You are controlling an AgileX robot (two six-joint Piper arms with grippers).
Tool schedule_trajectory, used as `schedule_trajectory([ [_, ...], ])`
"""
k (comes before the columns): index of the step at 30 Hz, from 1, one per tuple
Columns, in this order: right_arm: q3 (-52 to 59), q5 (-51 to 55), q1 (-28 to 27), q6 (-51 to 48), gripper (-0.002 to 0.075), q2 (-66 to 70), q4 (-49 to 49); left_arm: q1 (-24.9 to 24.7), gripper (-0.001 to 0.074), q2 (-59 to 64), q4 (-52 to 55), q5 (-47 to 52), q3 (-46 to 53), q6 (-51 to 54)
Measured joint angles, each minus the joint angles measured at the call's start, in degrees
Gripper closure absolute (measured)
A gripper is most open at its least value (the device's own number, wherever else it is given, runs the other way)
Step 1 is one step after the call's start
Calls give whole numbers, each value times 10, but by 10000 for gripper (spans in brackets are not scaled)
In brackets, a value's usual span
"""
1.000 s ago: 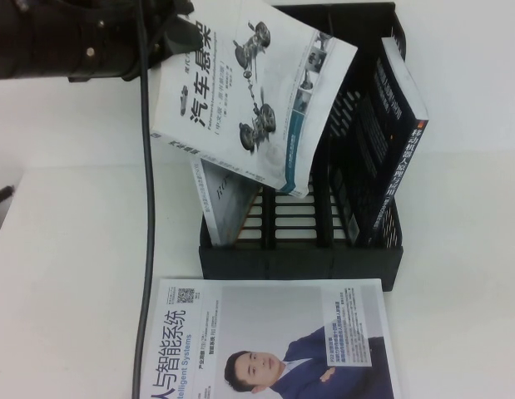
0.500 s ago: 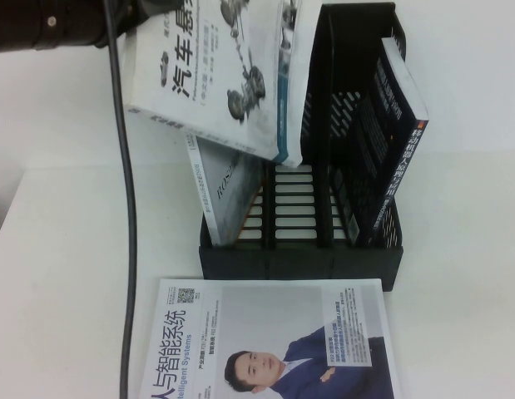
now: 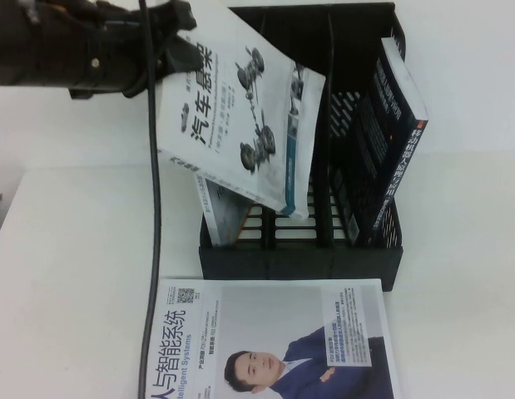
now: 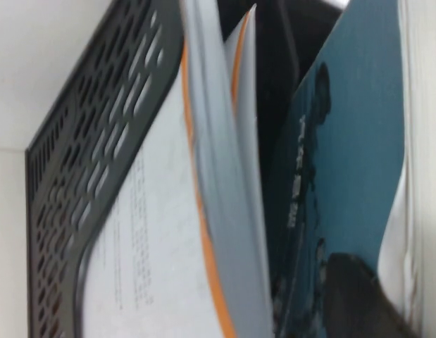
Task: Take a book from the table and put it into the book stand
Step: Place the book on the book shelf
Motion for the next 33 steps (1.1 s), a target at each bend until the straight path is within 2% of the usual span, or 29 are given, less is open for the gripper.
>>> schedule_trajectory([
  [4,0,0,0,0,727,0,0,-7,616,13,10,8,0,-5],
  [15,0,0,0,0,727,0,0,-74,617,45,172,-32,0,-124],
  [25,23,-3,0,1,727,0,0,-94,615,65,210,-52,-3,-147],
  [28,30,-3,0,1,727,0,1,-94,548,65,213,-66,-3,-145],
  [33,36,-7,0,1,727,0,2,-93,294,64,219,-138,-9,-129],
])
